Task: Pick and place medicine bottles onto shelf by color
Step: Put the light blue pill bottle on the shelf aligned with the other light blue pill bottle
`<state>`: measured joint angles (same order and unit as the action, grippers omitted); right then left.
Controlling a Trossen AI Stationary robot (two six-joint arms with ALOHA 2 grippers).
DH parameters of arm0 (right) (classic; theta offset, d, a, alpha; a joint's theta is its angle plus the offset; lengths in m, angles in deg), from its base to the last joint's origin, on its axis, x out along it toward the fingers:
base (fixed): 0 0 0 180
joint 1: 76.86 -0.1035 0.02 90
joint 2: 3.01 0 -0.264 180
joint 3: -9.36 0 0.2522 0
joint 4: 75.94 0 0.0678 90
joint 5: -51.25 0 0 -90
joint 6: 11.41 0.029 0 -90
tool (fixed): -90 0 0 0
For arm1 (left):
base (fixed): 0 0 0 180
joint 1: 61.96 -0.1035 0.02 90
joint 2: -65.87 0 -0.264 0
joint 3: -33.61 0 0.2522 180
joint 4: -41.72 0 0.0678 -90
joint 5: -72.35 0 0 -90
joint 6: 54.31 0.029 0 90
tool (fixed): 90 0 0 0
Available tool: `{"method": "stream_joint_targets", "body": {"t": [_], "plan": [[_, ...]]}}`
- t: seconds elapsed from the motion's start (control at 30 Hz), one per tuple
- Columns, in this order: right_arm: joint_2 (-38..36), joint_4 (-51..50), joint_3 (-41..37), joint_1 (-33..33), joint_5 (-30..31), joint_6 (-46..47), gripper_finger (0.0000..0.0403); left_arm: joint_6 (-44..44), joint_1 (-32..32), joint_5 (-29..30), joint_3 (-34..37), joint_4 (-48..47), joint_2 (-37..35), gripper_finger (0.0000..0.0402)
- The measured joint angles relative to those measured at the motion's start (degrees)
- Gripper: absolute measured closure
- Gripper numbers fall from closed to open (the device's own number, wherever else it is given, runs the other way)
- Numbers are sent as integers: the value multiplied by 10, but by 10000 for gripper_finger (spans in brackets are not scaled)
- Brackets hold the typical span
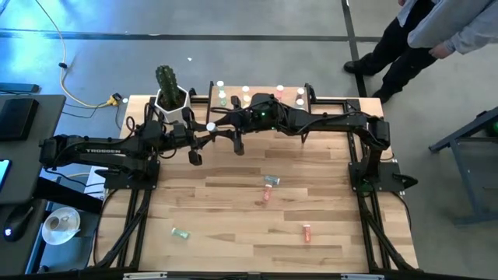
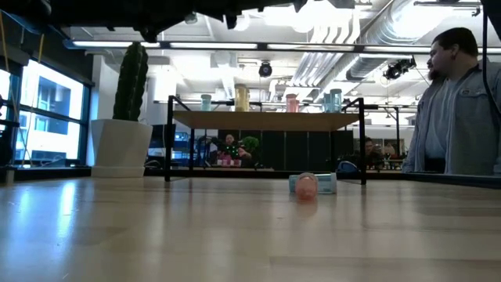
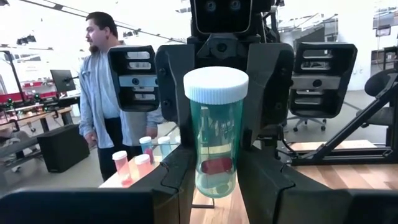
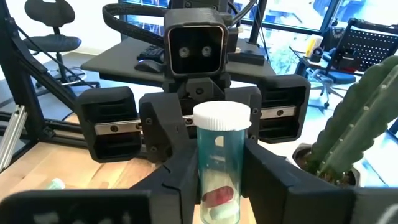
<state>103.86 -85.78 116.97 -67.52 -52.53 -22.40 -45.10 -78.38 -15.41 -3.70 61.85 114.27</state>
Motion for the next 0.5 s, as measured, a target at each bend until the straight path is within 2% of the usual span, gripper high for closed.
{"method": "stream_joint_targets", "body": {"t": [0.2,0.5], "plan": [[0,2,0,0,1,0,331,0,0,2,0,2,0,307],[0,1,0,0,2,0,334,0,0,1,0,0,0,290]]}}
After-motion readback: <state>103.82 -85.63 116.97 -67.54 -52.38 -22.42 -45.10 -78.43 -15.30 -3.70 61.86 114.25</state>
